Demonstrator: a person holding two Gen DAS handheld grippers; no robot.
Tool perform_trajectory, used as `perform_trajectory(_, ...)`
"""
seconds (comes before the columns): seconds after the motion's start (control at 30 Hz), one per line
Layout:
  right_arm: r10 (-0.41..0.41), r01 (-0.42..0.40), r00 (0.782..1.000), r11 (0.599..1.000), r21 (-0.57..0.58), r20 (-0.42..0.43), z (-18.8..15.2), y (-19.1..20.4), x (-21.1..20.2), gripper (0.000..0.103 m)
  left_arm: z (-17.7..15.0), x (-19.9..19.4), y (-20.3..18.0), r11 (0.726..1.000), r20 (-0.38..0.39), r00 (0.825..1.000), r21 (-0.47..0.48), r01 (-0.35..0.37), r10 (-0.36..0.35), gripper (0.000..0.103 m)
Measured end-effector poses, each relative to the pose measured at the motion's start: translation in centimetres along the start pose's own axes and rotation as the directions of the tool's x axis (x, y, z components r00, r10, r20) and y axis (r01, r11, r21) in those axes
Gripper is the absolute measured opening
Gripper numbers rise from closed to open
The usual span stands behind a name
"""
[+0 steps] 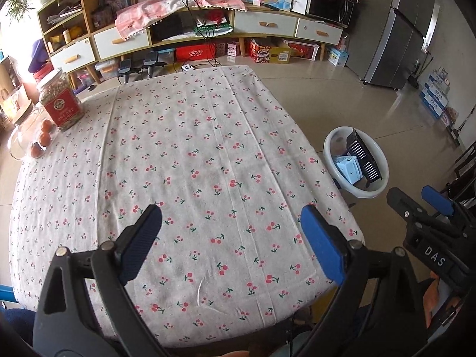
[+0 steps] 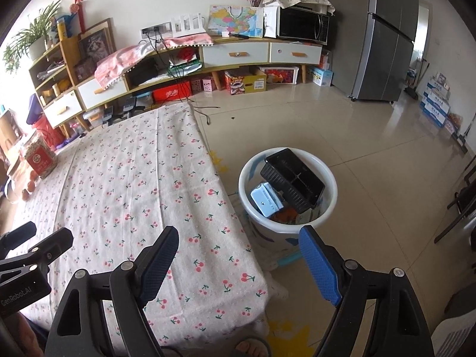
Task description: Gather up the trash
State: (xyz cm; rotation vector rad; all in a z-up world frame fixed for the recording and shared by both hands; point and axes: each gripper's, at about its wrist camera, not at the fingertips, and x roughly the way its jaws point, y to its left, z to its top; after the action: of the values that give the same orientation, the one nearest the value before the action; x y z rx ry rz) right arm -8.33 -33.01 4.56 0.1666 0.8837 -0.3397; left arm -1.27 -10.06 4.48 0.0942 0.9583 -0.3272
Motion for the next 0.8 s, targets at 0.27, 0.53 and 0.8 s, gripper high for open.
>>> perform_trajectory(0.27,-0.008,0.008,1.0,1.0,-0.009,-0.011,-0.03,0.09,0.31,0.084,-0.02,0.12,-0.12,1.0,-0.012,1.0,0.006,0.014,-0.014,0.094)
perform_trajectory(0.53,-0.014,0.014,1.0,1.0,-0.022,-0.014,-0.14,0.28,0.44,0.084,-0.03,0.15,-0.19,1.0,-0.021,1.0,0.01,0.018,-0.018,0.094)
perform_trajectory(0.8,-0.015,0.014,1.0,1.0,-0.022,-0.016,-0.19,0.41,0.5,0.084,-0.04,0.15,-0.33,1.0,-0.025,0.999,0.011,0.023,-0.022,0.094)
